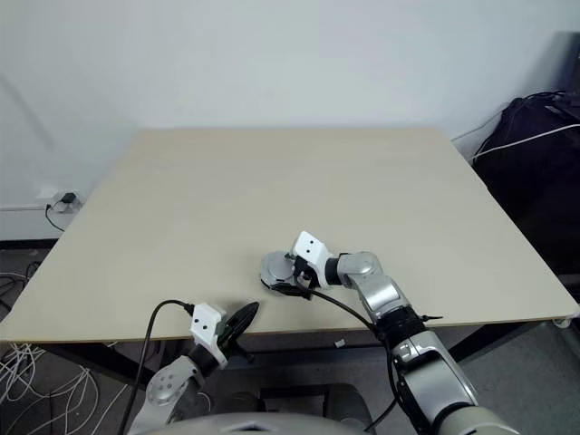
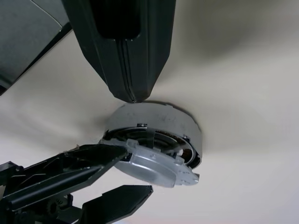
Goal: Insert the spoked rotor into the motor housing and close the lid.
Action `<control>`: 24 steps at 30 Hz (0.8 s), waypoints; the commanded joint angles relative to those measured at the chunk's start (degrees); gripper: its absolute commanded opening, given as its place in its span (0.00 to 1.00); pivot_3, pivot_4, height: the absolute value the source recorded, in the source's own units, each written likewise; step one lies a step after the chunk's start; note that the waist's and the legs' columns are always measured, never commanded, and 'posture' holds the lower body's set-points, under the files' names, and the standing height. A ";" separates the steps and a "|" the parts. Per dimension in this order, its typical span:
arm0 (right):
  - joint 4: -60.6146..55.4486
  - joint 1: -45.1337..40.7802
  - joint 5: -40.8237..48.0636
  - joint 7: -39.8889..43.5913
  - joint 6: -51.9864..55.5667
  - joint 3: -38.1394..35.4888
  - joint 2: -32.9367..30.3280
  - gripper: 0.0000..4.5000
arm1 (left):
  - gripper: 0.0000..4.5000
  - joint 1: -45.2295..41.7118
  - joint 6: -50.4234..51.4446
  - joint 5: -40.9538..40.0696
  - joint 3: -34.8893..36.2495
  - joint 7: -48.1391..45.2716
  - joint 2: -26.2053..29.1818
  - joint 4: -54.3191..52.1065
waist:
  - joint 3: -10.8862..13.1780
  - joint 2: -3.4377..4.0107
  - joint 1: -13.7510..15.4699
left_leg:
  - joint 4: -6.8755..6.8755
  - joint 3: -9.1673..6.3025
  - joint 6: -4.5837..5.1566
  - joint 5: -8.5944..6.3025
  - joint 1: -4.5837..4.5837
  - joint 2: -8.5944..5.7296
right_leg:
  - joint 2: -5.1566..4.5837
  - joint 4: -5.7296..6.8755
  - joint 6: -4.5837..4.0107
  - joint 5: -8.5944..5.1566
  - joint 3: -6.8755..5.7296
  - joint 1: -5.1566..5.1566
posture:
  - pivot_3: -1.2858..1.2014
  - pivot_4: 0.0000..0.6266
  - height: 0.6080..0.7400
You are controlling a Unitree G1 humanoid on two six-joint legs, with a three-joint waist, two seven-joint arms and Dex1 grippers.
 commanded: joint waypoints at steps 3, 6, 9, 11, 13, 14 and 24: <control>2.90 -3.78 -0.76 0.45 -3.26 -0.69 0.93 1.00 | 0.00 -0.35 -0.22 -1.26 -0.21 -0.58 -0.09 -2.69 | 0.01 0.02 -0.02 | 0.00 0.01 0.00 0.00 0.00 0.00 | 0.00 0.00 0.00 0.00 0.00 0.00 | 0.52 0.00 1.00; 5.36 -5.12 -1.17 0.22 -4.27 -0.89 1.52 1.00 | 0.00 -0.04 -0.64 -1.32 -0.11 -0.56 -0.10 -2.31 | 0.03 0.05 -0.03 | 0.00 0.01 0.00 0.00 0.00 0.00 | 0.00 0.00 0.00 0.00 0.00 -0.01 | 0.52 0.00 1.00; 7.31 -6.09 -1.58 0.15 -5.13 -1.03 2.07 1.00 | 0.00 0.13 -0.99 -1.44 0.02 -0.60 -0.17 -1.88 | 0.03 0.06 -0.02 | 0.00 0.02 0.00 0.00 0.00 0.00 | 0.00 0.00 0.01 0.00 0.00 0.00 | 0.52 0.00 1.00; 8.28 -6.52 -1.85 0.23 -5.55 -1.01 2.34 1.00 | 0.00 0.20 -1.12 -1.53 0.06 -0.61 -0.22 -1.75 | 0.04 0.08 0.01 | 0.00 0.02 -0.01 0.00 0.00 0.00 | 0.00 0.00 0.01 0.01 0.00 0.00 | 0.52 0.00 1.00; 9.44 -6.96 -2.32 0.42 -5.84 -0.76 2.58 1.00 | 0.00 0.29 -1.31 -1.53 0.08 -0.57 -0.27 -1.62 | 0.06 0.11 -0.01 | 0.00 0.03 -0.01 0.00 0.00 -0.01 | 0.00 0.00 0.01 0.01 0.01 0.00 | 0.52 0.00 1.00; 10.10 -7.20 -2.64 0.49 -5.83 -0.56 2.71 1.00 | 0.00 0.35 -1.40 -1.53 0.09 -0.55 -0.31 -1.57 | 0.06 0.11 -0.03 | 0.00 0.03 -0.01 0.00 0.00 -0.01 | 0.00 0.00 0.01 0.01 0.01 0.00 | 0.52 0.00 1.00; 12.69 -8.11 -3.66 1.16 -5.40 -0.74 3.42 0.73 | 0.00 1.38 -1.02 -0.91 -0.53 0.33 -0.83 -3.11 | 0.07 0.15 -0.05 | 0.00 0.04 -0.02 0.01 0.01 0.00 | 0.00 0.02 0.01 0.01 0.02 0.00 | 0.52 0.00 1.00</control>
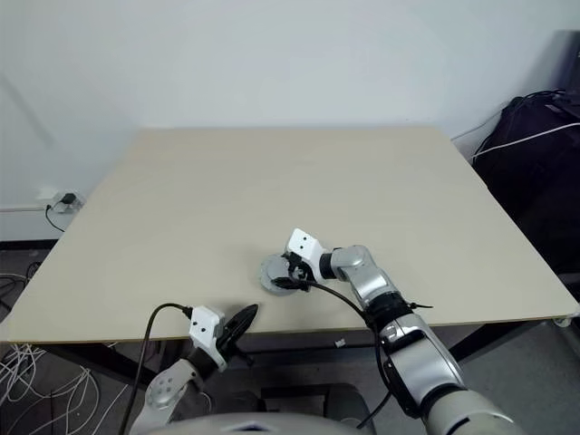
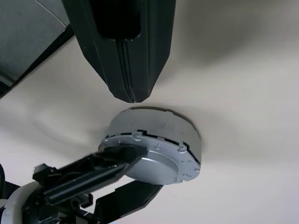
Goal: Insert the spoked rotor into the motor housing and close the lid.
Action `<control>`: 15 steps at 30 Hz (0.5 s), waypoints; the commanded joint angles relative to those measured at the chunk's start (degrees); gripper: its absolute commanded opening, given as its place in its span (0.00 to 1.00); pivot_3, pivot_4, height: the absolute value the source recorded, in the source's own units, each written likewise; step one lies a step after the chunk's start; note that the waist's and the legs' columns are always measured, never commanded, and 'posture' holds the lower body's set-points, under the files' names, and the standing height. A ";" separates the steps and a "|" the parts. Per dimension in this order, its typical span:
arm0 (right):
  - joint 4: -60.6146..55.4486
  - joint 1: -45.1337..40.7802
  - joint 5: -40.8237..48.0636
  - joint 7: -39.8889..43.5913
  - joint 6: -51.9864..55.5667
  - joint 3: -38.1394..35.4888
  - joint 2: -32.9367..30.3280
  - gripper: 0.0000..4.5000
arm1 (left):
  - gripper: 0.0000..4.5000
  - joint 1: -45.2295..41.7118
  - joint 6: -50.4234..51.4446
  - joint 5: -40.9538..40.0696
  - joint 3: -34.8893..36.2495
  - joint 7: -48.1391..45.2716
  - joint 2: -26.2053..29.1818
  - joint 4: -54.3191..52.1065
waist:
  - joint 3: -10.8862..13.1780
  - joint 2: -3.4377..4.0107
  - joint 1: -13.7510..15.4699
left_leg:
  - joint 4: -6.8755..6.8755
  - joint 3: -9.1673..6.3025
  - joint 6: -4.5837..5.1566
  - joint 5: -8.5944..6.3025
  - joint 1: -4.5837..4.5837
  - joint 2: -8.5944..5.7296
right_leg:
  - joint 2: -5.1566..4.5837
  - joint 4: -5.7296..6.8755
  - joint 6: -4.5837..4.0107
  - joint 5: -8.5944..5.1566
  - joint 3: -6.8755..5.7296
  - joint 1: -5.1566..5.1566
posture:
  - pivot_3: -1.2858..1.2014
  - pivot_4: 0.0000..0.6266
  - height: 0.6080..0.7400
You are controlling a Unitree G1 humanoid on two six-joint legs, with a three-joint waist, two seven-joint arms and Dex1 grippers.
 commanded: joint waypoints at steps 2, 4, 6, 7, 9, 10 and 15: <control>0.17 -1.79 -0.28 0.19 -0.58 -0.84 0.22 0.73 | 0.00 0.20 -0.60 0.07 -0.79 0.42 -0.41 -3.65 | 0.00 0.01 -0.01 | 0.00 0.00 0.00 0.00 0.01 0.00 | 0.00 0.01 0.00 0.00 0.00 0.00 | 0.52 0.00 1.00; 0.17 -1.75 -0.30 0.09 -0.51 -0.95 0.26 0.73 | 0.00 0.45 -0.42 0.13 -1.01 0.52 -0.45 -4.09 | 0.00 0.01 0.00 | 0.00 0.00 0.00 0.00 0.01 0.01 | 0.00 0.02 0.00 0.00 0.00 0.00 | 0.52 0.00 1.00; 0.05 -1.62 -0.18 0.07 -0.39 -1.12 0.27 0.73 | 0.00 0.60 -0.24 0.07 -1.16 0.53 -0.42 -4.38 | 0.00 0.01 -0.01 | 0.00 0.00 0.00 0.00 0.01 0.01 | 0.00 0.02 0.00 0.00 0.00 0.00 | 0.52 0.00 1.00; -0.24 -1.39 0.16 0.03 -0.17 -1.41 0.33 0.73 | 0.00 0.67 -0.15 0.02 -1.22 0.55 -0.37 -4.50 | 0.00 0.01 0.00 | 0.00 0.00 0.00 0.00 0.01 0.01 | 0.00 0.02 0.00 0.00 0.01 0.00 | 0.52 0.00 1.00; -1.31 -0.72 0.94 0.08 0.57 -2.00 0.40 0.73 | 0.00 0.81 -0.10 -0.09 -1.26 0.56 -0.24 -4.65 | 0.01 0.02 0.00 | 0.00 0.00 0.00 0.00 0.01 0.01 | 0.00 0.02 0.00 0.00 0.01 0.00 | 0.52 0.00 1.00; -1.91 -0.32 1.26 0.07 0.95 -2.25 0.42 0.73 | 0.00 0.87 -0.12 -0.15 -1.24 0.54 -0.19 -4.65 | 0.01 0.02 0.01 | 0.00 0.00 0.00 0.00 0.01 0.01 | 0.00 0.02 0.00 0.00 0.01 0.00 | 0.52 0.00 1.00; -6.45 2.77 0.00 -0.23 0.71 -0.69 -0.44 0.73 | 0.00 0.45 -0.77 -0.47 -0.71 0.06 0.13 -3.38 | 0.01 0.02 0.06 | 0.00 0.00 0.00 0.00 -0.01 0.00 | 0.00 0.02 -0.01 0.00 0.01 -0.02 | 0.52 0.00 1.00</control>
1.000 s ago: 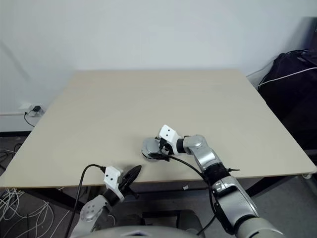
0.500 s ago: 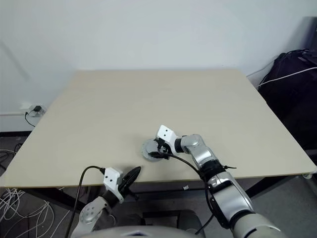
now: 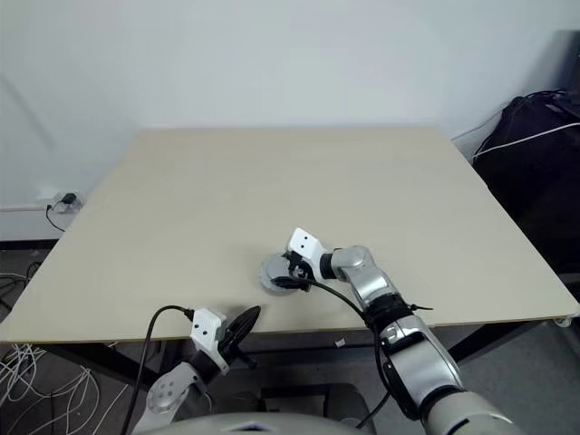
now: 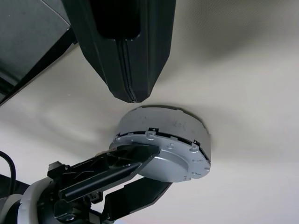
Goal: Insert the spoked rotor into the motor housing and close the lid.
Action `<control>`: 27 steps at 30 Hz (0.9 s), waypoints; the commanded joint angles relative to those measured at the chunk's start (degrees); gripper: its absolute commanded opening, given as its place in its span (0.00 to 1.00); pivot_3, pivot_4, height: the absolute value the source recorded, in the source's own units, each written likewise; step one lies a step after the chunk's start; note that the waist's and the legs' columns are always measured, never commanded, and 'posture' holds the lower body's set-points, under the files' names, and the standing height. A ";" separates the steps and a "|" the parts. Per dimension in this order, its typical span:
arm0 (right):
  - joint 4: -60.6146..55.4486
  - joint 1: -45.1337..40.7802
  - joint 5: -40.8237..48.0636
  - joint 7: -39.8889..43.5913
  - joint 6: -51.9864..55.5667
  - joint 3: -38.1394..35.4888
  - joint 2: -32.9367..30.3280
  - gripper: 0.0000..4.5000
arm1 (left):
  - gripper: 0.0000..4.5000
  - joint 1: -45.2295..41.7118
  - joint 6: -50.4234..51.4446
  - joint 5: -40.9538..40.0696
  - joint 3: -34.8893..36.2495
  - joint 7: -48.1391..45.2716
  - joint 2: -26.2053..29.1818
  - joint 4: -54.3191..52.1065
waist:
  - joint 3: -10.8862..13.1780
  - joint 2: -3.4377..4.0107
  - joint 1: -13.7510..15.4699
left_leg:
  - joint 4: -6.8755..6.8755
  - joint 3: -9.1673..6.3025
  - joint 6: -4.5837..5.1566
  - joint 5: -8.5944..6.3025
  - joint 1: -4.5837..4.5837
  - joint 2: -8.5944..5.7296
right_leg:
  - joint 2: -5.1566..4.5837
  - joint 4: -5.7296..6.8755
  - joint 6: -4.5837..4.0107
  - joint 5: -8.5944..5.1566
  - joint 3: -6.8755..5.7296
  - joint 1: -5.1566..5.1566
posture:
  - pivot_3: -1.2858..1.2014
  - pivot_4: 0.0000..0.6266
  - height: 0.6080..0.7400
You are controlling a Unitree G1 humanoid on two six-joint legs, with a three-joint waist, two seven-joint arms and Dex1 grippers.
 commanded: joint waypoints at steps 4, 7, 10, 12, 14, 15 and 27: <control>-6.49 2.81 -1.28 0.09 0.49 1.28 -0.95 0.73 | 0.00 -1.40 -1.18 -0.72 0.62 -0.79 0.20 -0.12 | 0.00 0.01 -0.10 | 0.00 0.01 0.00 0.00 0.01 0.01 | 0.00 0.00 0.00 0.00 0.00 0.00 | 0.52 0.00 1.00; -7.60 3.44 -1.84 -0.82 2.14 1.37 -0.79 0.73 | 0.00 -1.97 -1.32 -0.81 0.71 -1.18 0.30 0.74 | 0.00 0.02 -0.14 | 0.00 0.03 0.00 0.00 0.07 0.01 | 0.00 0.02 0.00 0.00 0.00 0.02 | 0.52 0.00 1.00; -8.58 3.79 -1.48 -1.44 3.65 1.16 -0.38 0.73 | 0.00 -2.29 -1.45 -0.96 0.79 -1.50 0.30 1.42 | 0.00 0.02 -0.16 | 0.00 0.03 0.00 0.00 0.13 0.02 | 0.01 0.02 -0.01 -0.01 0.00 0.08 | 0.52 0.00 1.00; -8.74 3.77 -1.41 -2.49 4.47 0.78 -0.03 0.73 | 0.00 -2.40 -1.47 -1.06 0.86 -1.74 0.24 1.70 | 0.00 0.01 -0.19 | 0.00 0.03 0.00 0.00 0.12 0.02 | 0.01 0.03 -0.01 0.00 0.00 0.07 | 0.52 0.00 1.00; -8.60 3.77 -1.08 -3.37 4.35 0.19 0.36 0.73 | 0.00 -2.40 -1.47 -1.09 0.95 -1.93 0.11 1.85 | 0.00 0.02 -0.20 | 0.00 0.03 0.00 0.00 0.13 0.02 | 0.01 0.03 -0.01 0.00 0.00 0.08 | 0.52 0.00 1.00; -8.49 3.78 -0.90 -3.87 4.06 -0.14 0.56 0.73 | 0.00 -2.38 -1.40 -1.12 1.01 -2.01 0.03 1.87 | -0.01 0.01 -0.22 | 0.00 0.04 -0.01 0.00 0.14 0.03 | 0.01 0.03 -0.01 0.00 0.00 0.08 | 0.52 0.00 1.00; -8.15 4.32 1.63 -5.79 2.87 -2.99 1.91 0.73 | 0.00 -1.78 -0.42 -1.39 1.33 -2.04 -0.26 1.10 | 0.01 0.01 -0.22 | 0.00 0.17 -0.05 0.03 0.11 0.17 | 0.06 0.06 -0.14 0.07 0.00 -0.04 | 0.52 0.00 1.00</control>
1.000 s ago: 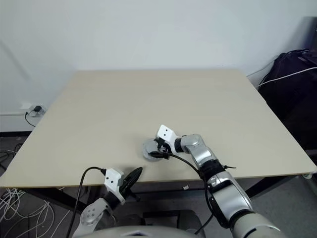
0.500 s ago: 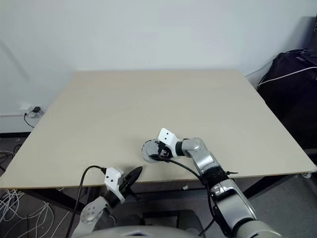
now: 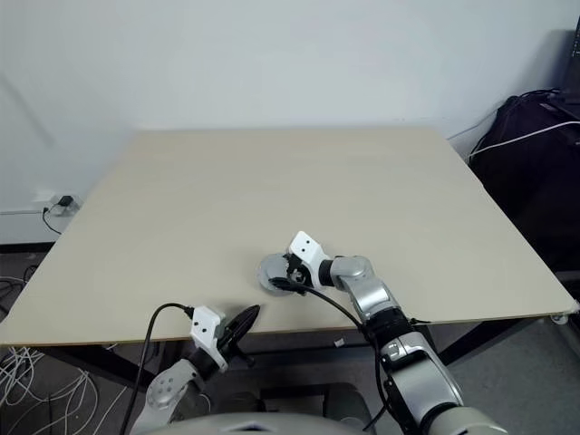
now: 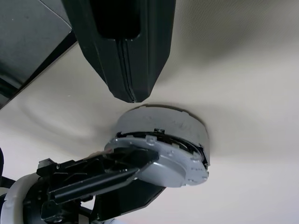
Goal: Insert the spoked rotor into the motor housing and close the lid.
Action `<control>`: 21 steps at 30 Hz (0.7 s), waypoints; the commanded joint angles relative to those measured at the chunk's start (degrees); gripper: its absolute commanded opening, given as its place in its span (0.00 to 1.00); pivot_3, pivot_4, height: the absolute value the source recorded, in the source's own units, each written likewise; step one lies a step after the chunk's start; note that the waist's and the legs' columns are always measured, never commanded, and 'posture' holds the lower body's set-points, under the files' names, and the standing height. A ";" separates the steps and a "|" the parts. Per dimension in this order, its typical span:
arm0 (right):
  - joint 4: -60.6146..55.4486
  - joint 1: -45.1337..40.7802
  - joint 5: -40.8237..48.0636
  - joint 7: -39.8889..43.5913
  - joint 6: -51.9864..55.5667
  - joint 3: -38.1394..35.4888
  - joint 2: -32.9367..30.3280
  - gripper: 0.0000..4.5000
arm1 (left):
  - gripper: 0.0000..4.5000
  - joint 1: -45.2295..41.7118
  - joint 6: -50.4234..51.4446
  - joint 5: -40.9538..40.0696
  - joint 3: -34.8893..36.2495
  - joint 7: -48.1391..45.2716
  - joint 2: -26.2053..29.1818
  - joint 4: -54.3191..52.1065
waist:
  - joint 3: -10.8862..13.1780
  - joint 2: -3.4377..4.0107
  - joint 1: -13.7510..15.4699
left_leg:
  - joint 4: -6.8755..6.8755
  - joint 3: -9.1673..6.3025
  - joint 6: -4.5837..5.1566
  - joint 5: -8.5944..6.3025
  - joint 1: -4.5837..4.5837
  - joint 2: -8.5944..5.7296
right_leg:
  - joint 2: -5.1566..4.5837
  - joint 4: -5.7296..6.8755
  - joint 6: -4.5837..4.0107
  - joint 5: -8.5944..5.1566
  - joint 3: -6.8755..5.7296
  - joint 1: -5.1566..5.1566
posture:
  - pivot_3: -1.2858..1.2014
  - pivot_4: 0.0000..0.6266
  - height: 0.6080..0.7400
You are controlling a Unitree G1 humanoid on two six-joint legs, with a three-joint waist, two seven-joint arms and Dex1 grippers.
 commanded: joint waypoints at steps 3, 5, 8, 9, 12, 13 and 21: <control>-1.63 -0.39 0.16 -0.97 -0.94 -0.47 0.19 0.73 | 0.00 0.10 -0.21 -1.11 0.11 -0.23 -0.17 -1.62 | 0.00 0.00 0.05 | 0.00 0.00 0.00 0.00 -0.02 0.00 | 0.00 -0.01 0.00 0.00 0.00 -0.01 | 0.52 0.00 1.00; -1.85 -0.29 -0.26 -1.47 -0.64 -0.12 0.21 0.73 | 0.00 0.23 -0.11 -1.12 0.06 -0.23 -0.16 -1.84 | 0.00 0.00 0.06 | 0.00 0.00 0.00 0.00 -0.02 0.00 | 0.00 -0.01 0.00 0.00 0.00 -0.01 | 0.52 0.00 1.00; -2.28 -0.09 -1.10 -2.06 0.10 0.68 0.19 0.73 | 0.00 0.35 0.09 -1.14 -0.03 -0.26 -0.16 -2.11 | 0.00 0.00 0.06 | 0.00 0.01 0.00 0.00 0.00 0.01 | 0.00 -0.01 0.00 0.00 0.00 0.00 | 0.52 0.00 1.00; -2.44 -0.02 -1.29 -2.21 0.37 0.89 0.18 0.73 | 0.00 0.36 0.13 -1.15 -0.04 -0.27 -0.16 -2.16 | 0.00 0.00 0.07 | 0.00 0.00 0.00 0.00 0.01 0.02 | 0.00 -0.01 0.00 0.00 0.00 0.00 | 0.52 0.00 1.00; -2.84 0.10 -1.96 -3.03 1.37 1.34 0.20 0.73 | 0.00 0.27 0.21 -1.20 0.00 -0.33 -0.14 -2.10 | 0.00 0.00 0.06 | 0.00 0.00 0.00 0.00 0.01 0.03 | 0.00 -0.01 -0.01 0.00 0.00 0.00 | 0.52 0.00 1.00; -2.95 0.12 -2.13 -3.28 1.68 1.42 0.21 0.73 | 0.00 0.24 0.22 -1.21 0.01 -0.34 -0.13 -2.06 | 0.00 0.00 0.05 | 0.00 0.01 0.00 0.00 0.01 0.03 | 0.00 -0.01 -0.01 0.00 0.00 0.00 | 0.52 0.00 1.00; -3.57 -0.12 -3.53 -5.64 5.74 2.26 0.48 0.73 | 0.00 -0.07 -0.44 -1.44 0.07 -0.36 -0.04 -1.03 | 0.00 0.01 -0.01 | 0.00 0.01 -0.01 0.00 0.25 0.10 | 0.00 0.00 -0.02 0.00 -0.02 0.01 | 0.52 0.00 1.00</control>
